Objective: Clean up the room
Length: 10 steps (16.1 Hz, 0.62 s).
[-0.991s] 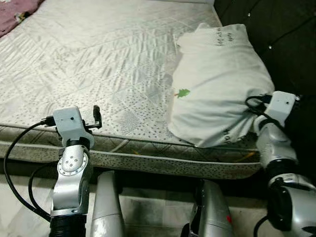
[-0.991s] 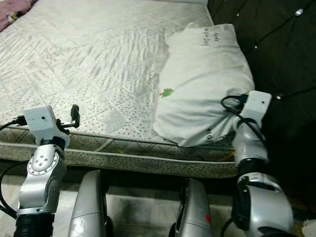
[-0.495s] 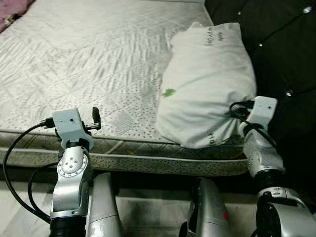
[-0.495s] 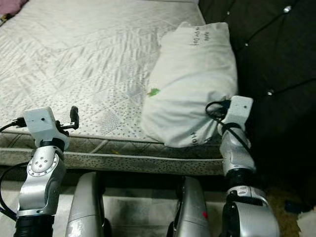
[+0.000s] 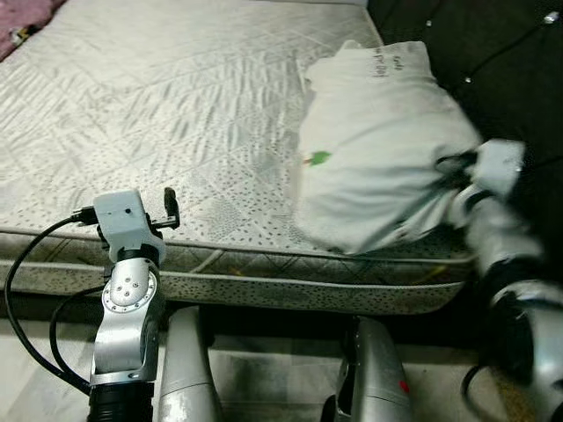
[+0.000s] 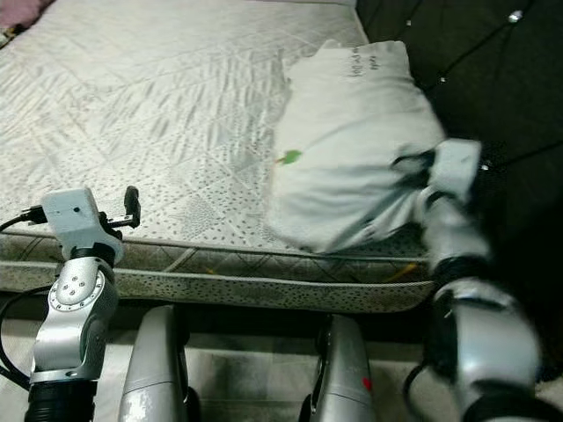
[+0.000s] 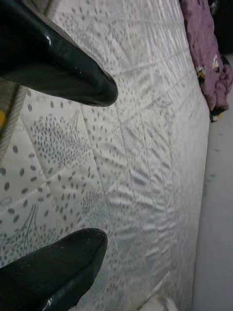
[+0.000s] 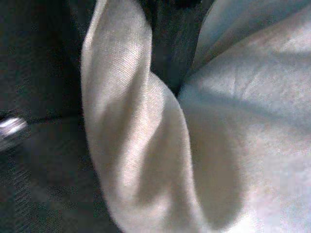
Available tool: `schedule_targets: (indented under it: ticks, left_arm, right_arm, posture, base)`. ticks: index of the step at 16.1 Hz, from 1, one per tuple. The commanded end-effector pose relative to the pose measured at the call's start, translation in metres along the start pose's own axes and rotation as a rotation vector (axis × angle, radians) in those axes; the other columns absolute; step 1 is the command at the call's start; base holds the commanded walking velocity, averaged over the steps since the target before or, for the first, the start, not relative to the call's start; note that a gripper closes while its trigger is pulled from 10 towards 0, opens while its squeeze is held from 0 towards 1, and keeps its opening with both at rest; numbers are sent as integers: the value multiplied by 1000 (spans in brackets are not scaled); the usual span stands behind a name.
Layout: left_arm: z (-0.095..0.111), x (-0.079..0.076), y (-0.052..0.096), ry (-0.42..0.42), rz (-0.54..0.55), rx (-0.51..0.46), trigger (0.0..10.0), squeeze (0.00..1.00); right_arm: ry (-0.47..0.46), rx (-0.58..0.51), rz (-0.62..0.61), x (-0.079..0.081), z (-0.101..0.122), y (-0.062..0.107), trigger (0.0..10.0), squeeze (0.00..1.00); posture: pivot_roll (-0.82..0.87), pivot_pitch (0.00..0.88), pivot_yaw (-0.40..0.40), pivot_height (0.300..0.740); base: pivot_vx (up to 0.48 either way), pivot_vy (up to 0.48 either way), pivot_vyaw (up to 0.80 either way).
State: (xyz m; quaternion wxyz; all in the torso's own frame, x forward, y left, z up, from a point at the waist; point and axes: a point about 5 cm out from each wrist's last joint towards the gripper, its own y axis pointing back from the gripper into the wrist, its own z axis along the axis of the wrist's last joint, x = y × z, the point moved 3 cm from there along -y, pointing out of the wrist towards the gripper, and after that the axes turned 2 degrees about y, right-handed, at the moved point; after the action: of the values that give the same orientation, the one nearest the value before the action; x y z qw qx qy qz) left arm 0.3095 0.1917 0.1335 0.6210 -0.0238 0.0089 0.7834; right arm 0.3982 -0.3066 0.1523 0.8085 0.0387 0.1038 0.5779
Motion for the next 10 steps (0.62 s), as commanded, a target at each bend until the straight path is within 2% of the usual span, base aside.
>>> schedule_targets:
  ticks: [1, 3, 4, 6, 8, 9, 10]
  left_arm:
    - [0, 3, 0, -9, 14, 0, 10000, 0]
    - [1, 6, -1, -12, 23, -1, 10000, 0]
    - [1, 6, -1, -12, 24, -1, 10000, 0]
    - [1, 6, -2, -18, 18, 0, 10000, 0]
    - [0, 4, -1, -18, 11, 1, 10000, 0]
    - [1, 4, -2, -17, 9, 1, 10000, 0]
    - [1, 3, -2, -17, 7, 1, 10000, 0]
  right_arm:
    - [-16, -103, -120, -32, 39, -1, 0, 0]
    - [-31, -117, -182, -51, 45, 0, 0, 0]
    - [-41, -116, -188, -53, 44, 1, 0, 0]
    - [-45, -81, -164, -46, 29, 0, 0, 0]
    - [-26, -28, -108, -26, 5, 1, 0, 0]
    - [-5, 3, -83, -13, -9, 2, 10000, 0]
    - [-15, 15, -73, -7, -15, 3, 10000, 1000]
  posture:
    - [110, 25, -55, 509]
    - [114, 24, -54, 509]
    - [114, 24, -53, 509]
    - [110, 22, -47, 509]
    - [111, 21, -44, 509]
    - [114, 18, -39, 509]
    - [115, 17, -39, 509]
  base:
    - [0, 0, 0]
    - [0, 0, 0]
    - [0, 0, 0]
    - [0, 0, 0]
    - [0, 0, 0]
    - [0, 0, 0]
    - [0, 0, 0]
